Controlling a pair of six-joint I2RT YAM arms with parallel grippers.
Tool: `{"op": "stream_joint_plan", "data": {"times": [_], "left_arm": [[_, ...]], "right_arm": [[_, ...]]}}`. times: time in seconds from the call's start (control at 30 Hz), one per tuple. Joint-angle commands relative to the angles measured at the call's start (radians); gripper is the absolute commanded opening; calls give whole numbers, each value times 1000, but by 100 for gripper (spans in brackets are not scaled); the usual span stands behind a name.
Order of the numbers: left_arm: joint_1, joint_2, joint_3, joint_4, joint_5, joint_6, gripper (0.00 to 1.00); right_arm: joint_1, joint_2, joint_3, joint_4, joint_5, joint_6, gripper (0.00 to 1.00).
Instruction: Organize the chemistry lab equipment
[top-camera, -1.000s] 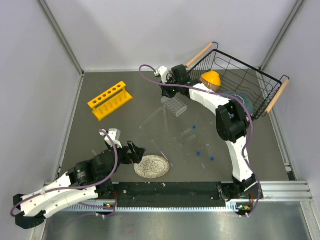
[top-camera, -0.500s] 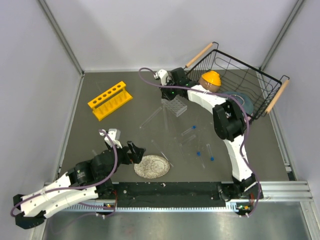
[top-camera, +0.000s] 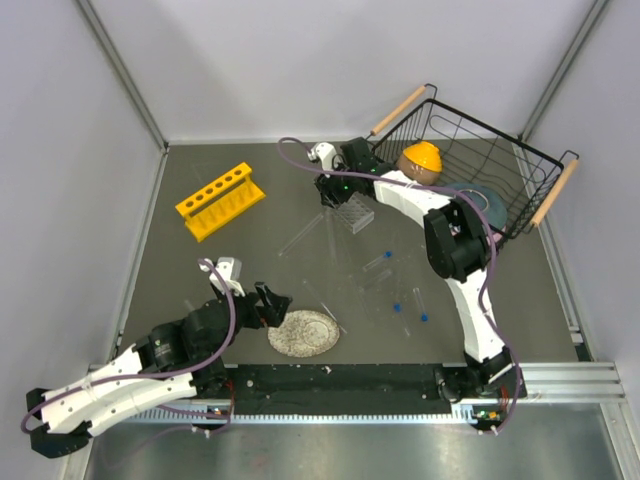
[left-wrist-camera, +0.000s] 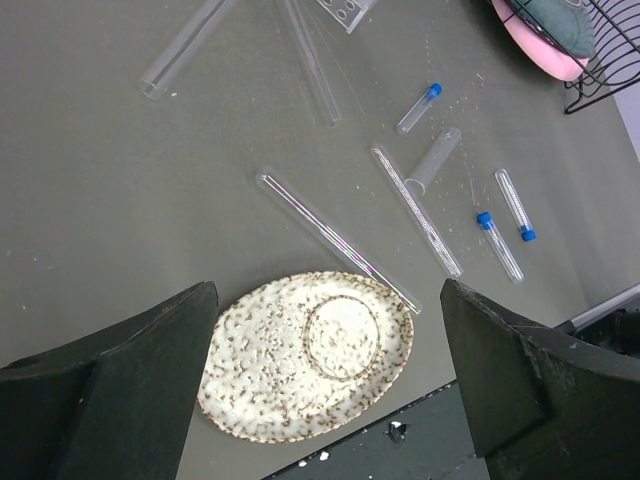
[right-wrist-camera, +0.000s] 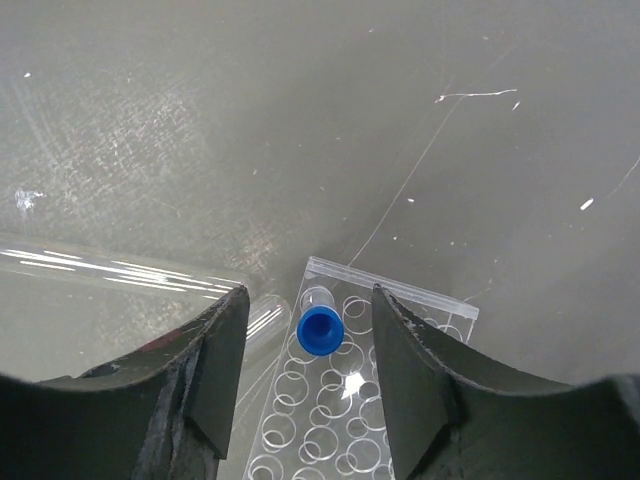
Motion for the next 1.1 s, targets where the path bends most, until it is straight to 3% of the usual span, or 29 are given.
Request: {"op": "stream_joint_plan", "data": {"times": [0.0,0.4,0.63,0.87,1.07], "left_arm": [[3,20,-7,59,23,-10,99],[5,29,10,100,64,-39,99],[5,31,24,99,74,-79,99],[5,42,36,102,87,-69,99],[5,114,31,194,159,-43,99]], "right_arm": [[3,-104,19,7,-28,5,55],[1,-353,-101,-59,-99,-28,80],[-2,-578,-257,-111,-180,-65,98],[-10,-853,-438,-179,-383,-81,99],[-54,-988,-607,-252,-377,-130,99]]}}
